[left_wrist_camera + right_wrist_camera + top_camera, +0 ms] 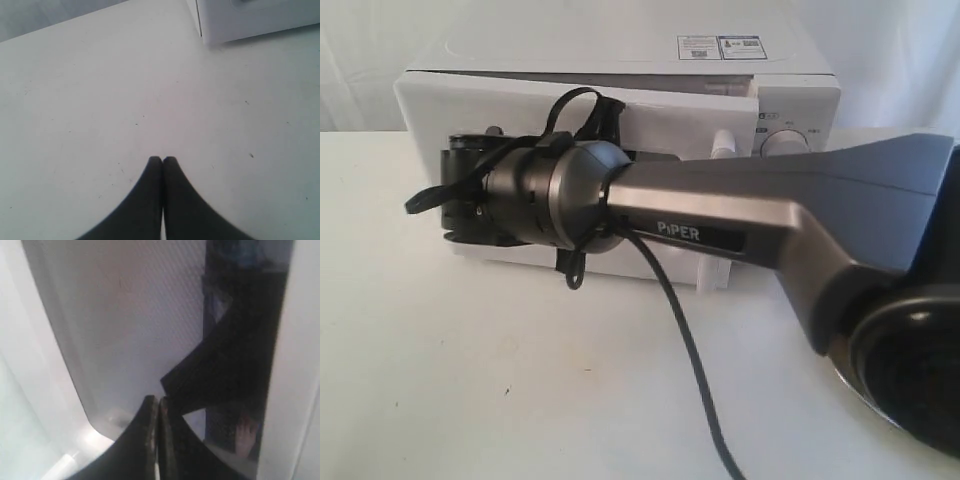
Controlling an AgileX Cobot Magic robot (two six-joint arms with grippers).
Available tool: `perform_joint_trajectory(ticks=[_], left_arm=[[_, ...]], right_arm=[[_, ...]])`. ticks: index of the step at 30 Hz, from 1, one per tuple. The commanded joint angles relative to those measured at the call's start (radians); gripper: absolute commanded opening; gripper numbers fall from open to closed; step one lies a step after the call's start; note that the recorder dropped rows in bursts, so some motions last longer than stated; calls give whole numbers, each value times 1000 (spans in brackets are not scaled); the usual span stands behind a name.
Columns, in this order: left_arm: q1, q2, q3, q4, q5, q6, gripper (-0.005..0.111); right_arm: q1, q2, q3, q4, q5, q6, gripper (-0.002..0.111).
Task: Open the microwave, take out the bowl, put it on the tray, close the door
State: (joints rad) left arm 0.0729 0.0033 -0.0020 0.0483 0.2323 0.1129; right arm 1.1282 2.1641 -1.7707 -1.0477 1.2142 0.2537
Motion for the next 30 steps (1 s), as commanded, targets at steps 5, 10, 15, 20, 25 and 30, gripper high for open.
perform_joint_trajectory(ticks=[5,10,15,20,25,30], left_arm=[[-4,-3,2,-4,0,-4,0],[-4,-3,2,-4,0,-4,0],[-4,-3,2,-4,0,-4,0],[-4,-3,2,-4,0,-4,0],[-4,-3,2,-4,0,-4,0],[-4,-3,2,-4,0,-4,0]], right_arm=[[-85,-5,1,-92,7,140,0],[-112,-5,1,-148,7,177,0],[-113,-5,1,-201,7,177,0],[-105,-9,1,-173,7,179,0],[-45,-57,1,-38,7,149,0],[62,-163,33,3,7,91,0]])
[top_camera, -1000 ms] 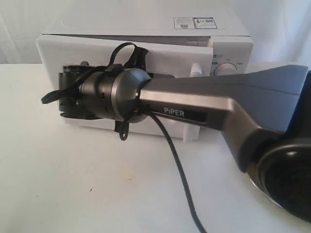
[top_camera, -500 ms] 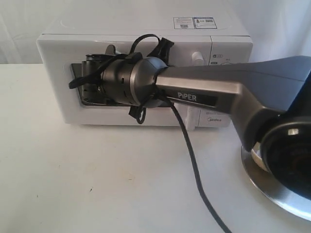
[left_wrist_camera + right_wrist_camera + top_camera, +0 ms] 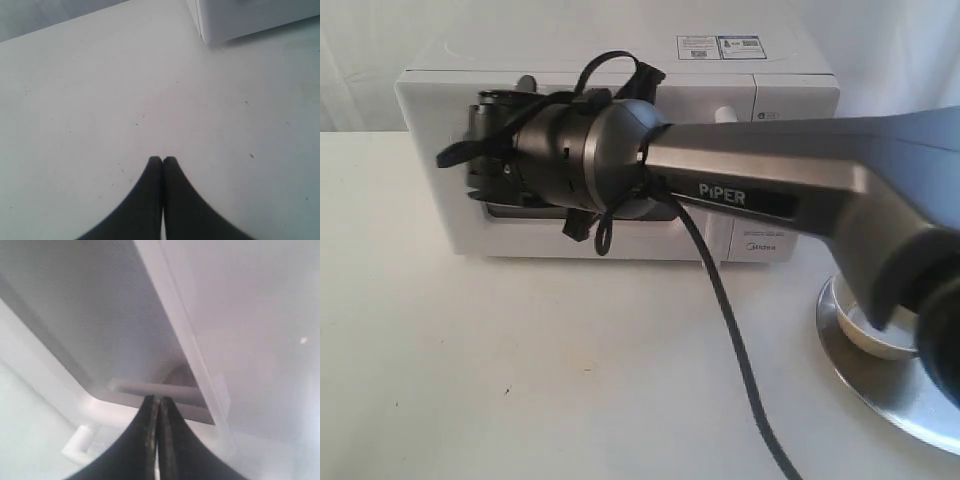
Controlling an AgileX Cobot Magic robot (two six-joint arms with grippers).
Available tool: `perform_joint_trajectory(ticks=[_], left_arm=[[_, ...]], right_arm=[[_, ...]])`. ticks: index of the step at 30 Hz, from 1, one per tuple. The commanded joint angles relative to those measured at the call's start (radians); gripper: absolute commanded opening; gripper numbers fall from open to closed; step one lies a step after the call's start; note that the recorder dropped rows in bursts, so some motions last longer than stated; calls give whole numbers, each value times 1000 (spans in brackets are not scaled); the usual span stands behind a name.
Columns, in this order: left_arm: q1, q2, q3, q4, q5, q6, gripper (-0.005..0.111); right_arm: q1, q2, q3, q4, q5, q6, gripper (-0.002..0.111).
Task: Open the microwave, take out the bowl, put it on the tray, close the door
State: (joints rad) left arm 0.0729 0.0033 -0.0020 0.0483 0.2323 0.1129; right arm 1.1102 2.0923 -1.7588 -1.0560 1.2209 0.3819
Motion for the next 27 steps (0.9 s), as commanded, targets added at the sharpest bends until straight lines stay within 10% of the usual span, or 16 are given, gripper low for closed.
perform_joint_trajectory(ticks=[1,27], left_arm=[[-4,-3,2,-4,0,-4,0],[-4,-3,2,-4,0,-4,0]], right_arm=[[101,-127,30,9,0,-40,0],[175,-967,237,532,0,118,0]])
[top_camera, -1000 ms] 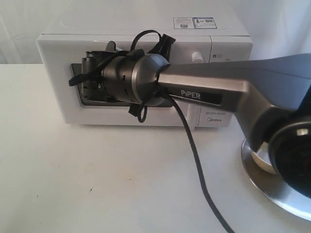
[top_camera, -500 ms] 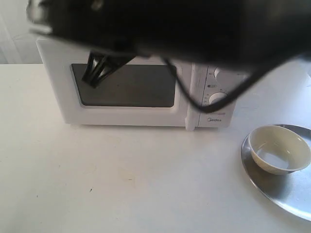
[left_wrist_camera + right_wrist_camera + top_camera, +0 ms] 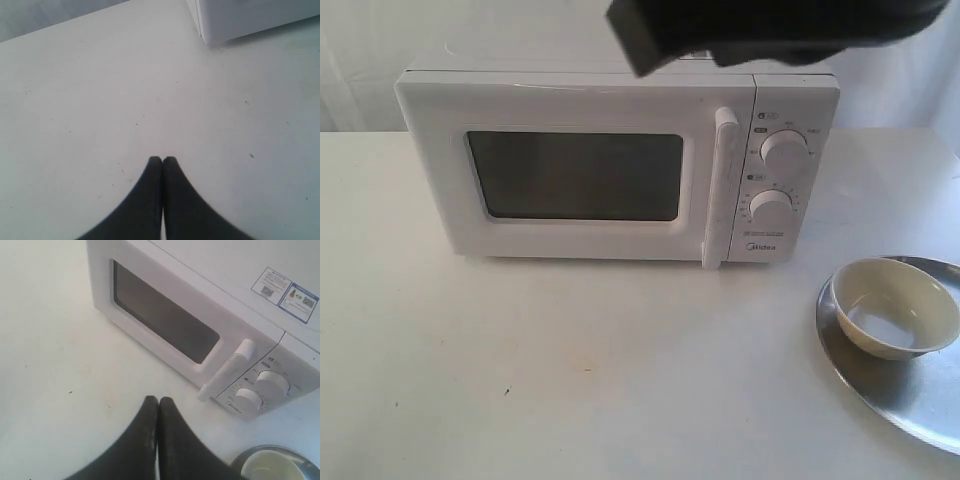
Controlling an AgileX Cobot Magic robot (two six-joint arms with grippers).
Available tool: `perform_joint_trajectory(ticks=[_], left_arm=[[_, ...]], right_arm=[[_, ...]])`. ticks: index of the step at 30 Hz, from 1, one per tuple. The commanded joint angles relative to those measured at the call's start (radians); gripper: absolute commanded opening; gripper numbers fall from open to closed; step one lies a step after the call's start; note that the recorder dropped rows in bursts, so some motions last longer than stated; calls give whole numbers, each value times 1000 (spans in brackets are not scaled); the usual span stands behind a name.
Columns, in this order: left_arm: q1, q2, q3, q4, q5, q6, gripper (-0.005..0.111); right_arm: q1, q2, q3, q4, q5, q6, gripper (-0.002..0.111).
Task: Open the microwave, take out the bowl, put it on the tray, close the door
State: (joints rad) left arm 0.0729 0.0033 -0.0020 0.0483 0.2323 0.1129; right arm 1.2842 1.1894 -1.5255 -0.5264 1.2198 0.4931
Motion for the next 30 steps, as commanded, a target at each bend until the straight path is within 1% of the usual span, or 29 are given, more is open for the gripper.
perform_joint_trajectory(ticks=[1,13,14,16,18,19,20,21,22,23,24,25,26,27,28,30], left_arm=[[-4,-3,2,-4,0,-4,0],[-4,-3,2,-4,0,-4,0],[-4,-3,2,-4,0,-4,0],[-4,-3,2,-4,0,-4,0],[-4,-3,2,-4,0,-4,0],[-4,-3,2,-4,0,-4,0],[-4,-3,2,-4,0,-4,0],[-4,-3,2,-4,0,-4,0],[-4,-3,2,-4,0,-4,0],[-4,-3,2,-4,0,-4,0],[-4,-3,2,-4,0,-4,0],[-4,-3,2,-4,0,-4,0],[-4,-3,2,-4,0,-4,0],[-4,-3,2,-4,0,-4,0],[-4,-3,2,-4,0,-4,0],[-4,-3,2,-4,0,-4,0]], right_arm=[[1,-79,3,2,1,7,0],[-1,-206,3,-4,1,7,0],[-12,-229,3,-4,1,7,0],[-70,-270,15,-8,1,7,0],[-145,-323,57,57,1,7,0],[-198,-350,96,100,1,7,0],[-256,-377,144,134,-62,7,0],[-369,-432,266,184,-246,7,0],[-433,-468,343,200,-371,7,0],[-542,-529,498,225,-601,7,0],[-585,-564,590,225,-717,7,0],[-647,-633,757,245,-893,7,0],[-672,-667,847,260,-949,7,0],[-718,-733,1008,265,-995,7,0],[-740,-774,1078,265,-1001,7,0],[-798,-929,1282,265,-984,7,0]])
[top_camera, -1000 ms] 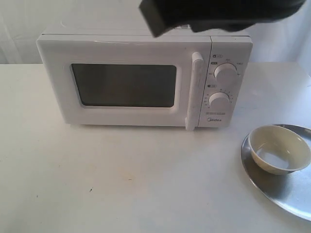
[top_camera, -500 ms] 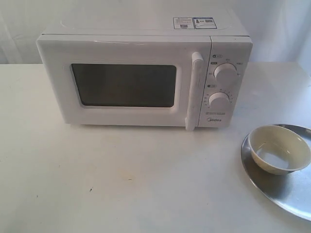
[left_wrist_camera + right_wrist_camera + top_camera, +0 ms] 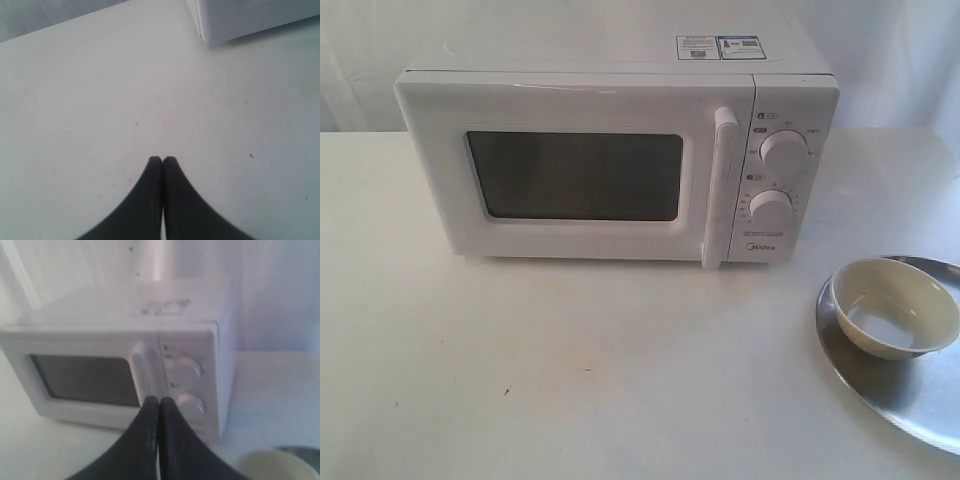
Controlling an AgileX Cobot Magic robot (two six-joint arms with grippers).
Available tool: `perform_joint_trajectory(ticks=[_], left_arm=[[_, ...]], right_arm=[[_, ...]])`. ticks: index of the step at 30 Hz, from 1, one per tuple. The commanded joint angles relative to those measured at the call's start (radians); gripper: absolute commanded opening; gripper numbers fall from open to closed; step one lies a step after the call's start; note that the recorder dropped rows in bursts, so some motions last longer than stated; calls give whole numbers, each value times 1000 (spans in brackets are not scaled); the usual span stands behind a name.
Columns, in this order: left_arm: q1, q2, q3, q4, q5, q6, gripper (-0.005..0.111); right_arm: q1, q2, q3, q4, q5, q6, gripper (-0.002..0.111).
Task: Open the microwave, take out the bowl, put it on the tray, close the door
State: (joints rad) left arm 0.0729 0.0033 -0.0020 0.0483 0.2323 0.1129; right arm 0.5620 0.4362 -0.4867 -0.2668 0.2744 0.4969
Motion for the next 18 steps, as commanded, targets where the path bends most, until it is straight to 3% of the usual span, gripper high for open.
perform_joint_trajectory(ticks=[1,6,14,18], left_arm=[[-4,-3,2,-4,0,-4,0],[-4,-3,2,-4,0,-4,0],[-4,-3,2,-4,0,-4,0],[-4,-3,2,-4,0,-4,0]], right_arm=[[-77,-205,273,6,-18,3,0],[-77,-347,372,6,234,52,0],[-82,-436,372,-9,246,39,0],[-113,-436,397,-94,168,-4,0]])
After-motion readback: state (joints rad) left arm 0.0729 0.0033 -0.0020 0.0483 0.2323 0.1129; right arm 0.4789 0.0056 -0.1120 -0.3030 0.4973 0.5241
